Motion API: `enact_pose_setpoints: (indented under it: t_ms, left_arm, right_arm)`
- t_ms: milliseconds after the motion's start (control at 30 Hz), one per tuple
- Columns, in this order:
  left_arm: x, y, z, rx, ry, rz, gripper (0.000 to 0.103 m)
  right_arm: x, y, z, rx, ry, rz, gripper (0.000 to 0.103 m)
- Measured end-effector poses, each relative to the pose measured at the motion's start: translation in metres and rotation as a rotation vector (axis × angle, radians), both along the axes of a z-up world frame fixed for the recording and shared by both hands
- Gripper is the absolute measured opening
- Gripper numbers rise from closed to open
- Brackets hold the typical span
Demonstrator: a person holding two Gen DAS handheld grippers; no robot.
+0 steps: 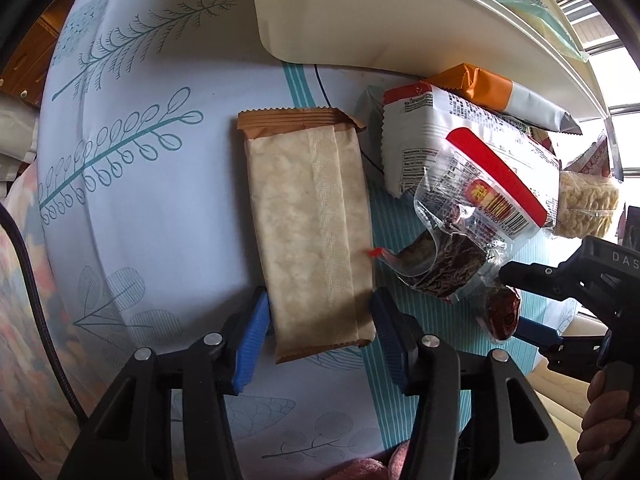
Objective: Organize snacks
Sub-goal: 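Grasp the brown wafer bar with left tool while right tool grasps the red packet, then lift both snacks into the white tray and open both tools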
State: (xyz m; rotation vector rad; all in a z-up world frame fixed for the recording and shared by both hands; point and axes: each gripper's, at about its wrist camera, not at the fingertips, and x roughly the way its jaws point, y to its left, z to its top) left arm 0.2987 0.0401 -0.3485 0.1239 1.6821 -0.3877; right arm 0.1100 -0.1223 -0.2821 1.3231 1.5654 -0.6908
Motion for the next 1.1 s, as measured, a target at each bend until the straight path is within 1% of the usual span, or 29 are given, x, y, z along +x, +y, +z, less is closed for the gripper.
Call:
enact_pose_setpoints:
  t_ms: [100,200,267,433,500,600,633,667,700,800,867,900,1100]
  left_arm:
    - [0.000,0.002,-0.002,-0.006,0.002,0.011,0.050]
    - [-0.004,0.001,0.004,-0.011,0.000,0.020,0.047]
    - [-0.004,0.007,0.008,-0.011,-0.008,0.026,0.039]
    - [-0.003,0.015,0.006,-0.021,0.017,0.054,0.039]
    - [-0.004,0.018,0.006,-0.015,0.017,0.054,0.040]
    - [-0.003,0.023,0.004,0.010,0.021,0.050,0.043]
    - [-0.003,0.022,0.004,0.010,0.023,0.047,0.046]
    - [-0.003,0.020,0.003,0.013,0.028,0.043,0.052]
    - [-0.009,0.023,-0.001,0.019,0.035,0.040,0.055]
    - [-0.008,0.017,-0.007,0.038,0.048,0.029,0.057]
    - [-0.006,0.012,-0.009,0.055,0.044,0.022,0.057]
    - [-0.007,0.003,-0.007,0.067,0.042,0.018,0.057]
    - [-0.002,-0.014,-0.013,0.145,0.032,0.006,0.057]
  right_arm:
    - [0.002,0.004,-0.001,0.009,-0.006,0.008,0.060]
    - [-0.001,0.014,-0.003,0.019,-0.017,0.007,0.060]
    - [-0.003,0.008,0.003,0.023,-0.021,0.006,0.059]
    - [-0.003,0.015,0.003,0.035,-0.029,0.006,0.059]
    - [0.000,0.027,0.000,0.037,-0.033,0.010,0.059]
    - [-0.008,0.030,0.002,0.043,-0.042,0.010,0.059]
    - [-0.009,0.030,0.002,0.045,-0.043,0.010,0.059]
    - [-0.010,0.031,0.003,0.045,-0.045,0.011,0.059]
    - [-0.011,0.033,0.004,0.045,-0.048,0.012,0.059]
    - [-0.011,0.035,0.006,0.044,-0.055,0.015,0.059]
    - [-0.017,0.029,0.007,0.046,-0.058,0.014,0.059]
    - [-0.017,0.029,0.007,0.049,-0.060,0.013,0.059]
    - [-0.017,0.021,0.002,0.058,-0.064,0.011,0.059]
